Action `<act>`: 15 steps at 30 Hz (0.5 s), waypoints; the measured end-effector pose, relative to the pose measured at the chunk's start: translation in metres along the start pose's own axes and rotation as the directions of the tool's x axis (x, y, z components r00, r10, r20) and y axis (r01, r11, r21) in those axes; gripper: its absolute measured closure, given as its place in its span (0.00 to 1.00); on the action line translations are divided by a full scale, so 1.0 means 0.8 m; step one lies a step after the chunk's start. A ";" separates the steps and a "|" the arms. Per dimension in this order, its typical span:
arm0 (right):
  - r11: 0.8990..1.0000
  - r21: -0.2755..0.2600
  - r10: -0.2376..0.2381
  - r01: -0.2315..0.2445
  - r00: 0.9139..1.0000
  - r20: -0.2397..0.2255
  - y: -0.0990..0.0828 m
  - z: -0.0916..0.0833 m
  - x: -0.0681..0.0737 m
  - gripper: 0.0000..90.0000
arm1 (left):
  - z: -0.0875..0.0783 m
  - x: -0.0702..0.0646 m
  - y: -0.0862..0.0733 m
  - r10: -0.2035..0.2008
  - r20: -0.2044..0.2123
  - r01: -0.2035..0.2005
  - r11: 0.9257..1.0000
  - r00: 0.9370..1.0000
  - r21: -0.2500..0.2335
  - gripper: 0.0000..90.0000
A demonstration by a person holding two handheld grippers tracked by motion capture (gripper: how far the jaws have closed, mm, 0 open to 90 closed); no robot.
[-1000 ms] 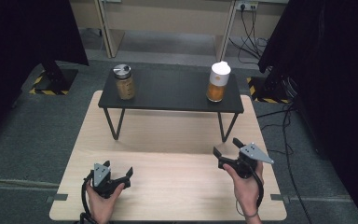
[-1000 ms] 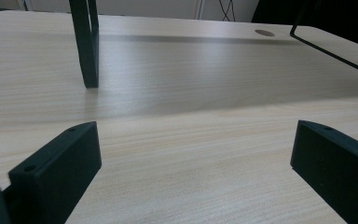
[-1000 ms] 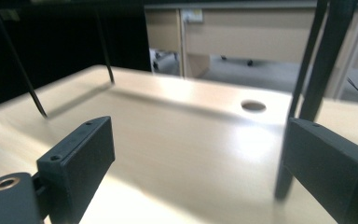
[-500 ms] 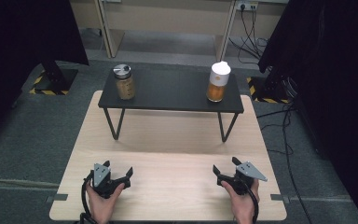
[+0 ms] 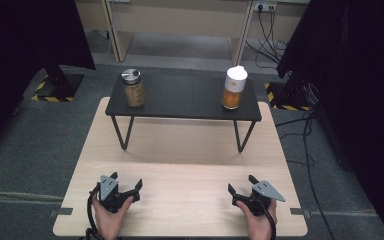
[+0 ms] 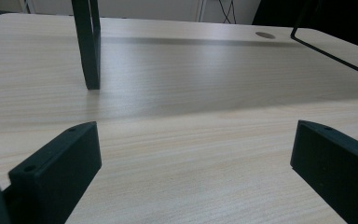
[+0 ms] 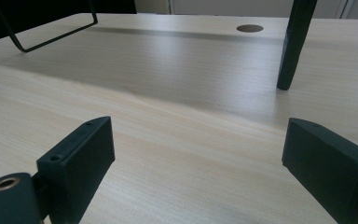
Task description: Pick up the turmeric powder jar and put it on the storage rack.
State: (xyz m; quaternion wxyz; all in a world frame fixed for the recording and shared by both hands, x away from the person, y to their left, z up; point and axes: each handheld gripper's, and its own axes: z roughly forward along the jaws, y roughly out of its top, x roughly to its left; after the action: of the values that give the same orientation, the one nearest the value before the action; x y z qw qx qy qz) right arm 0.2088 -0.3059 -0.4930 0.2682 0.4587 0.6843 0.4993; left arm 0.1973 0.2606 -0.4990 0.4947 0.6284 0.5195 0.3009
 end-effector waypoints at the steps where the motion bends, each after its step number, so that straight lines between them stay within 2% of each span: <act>1: 1.000 0.000 -0.003 0.003 1.000 -0.001 0.000 0.000 0.000 0.10 | 0.000 0.000 0.000 -0.001 -0.001 0.001 1.000 1.000 0.000 0.01; 6: 1.000 0.003 -0.010 0.010 1.000 -0.017 0.000 0.000 -0.002 0.10 | 0.000 0.000 0.000 0.002 -0.001 -0.002 1.000 1.000 -0.001 0.01; 9: 1.000 -0.014 0.015 -0.015 1.000 -0.025 -0.004 -0.003 -0.006 0.10 | 0.000 0.000 -0.001 0.000 -0.002 0.000 1.000 1.000 -0.003 0.01; 15: 0.999 -0.047 0.025 -0.027 0.999 -0.044 -0.011 -0.006 -0.011 0.10 | 0.000 -0.001 -0.001 0.004 -0.002 -0.004 1.000 1.000 -0.002 0.01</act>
State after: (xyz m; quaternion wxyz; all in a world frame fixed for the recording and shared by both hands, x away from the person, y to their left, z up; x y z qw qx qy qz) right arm 0.2055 -0.3169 -0.5006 0.2576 0.4504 0.6718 0.5286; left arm 0.1966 0.2600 -0.4992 0.4942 0.6285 0.5185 0.3032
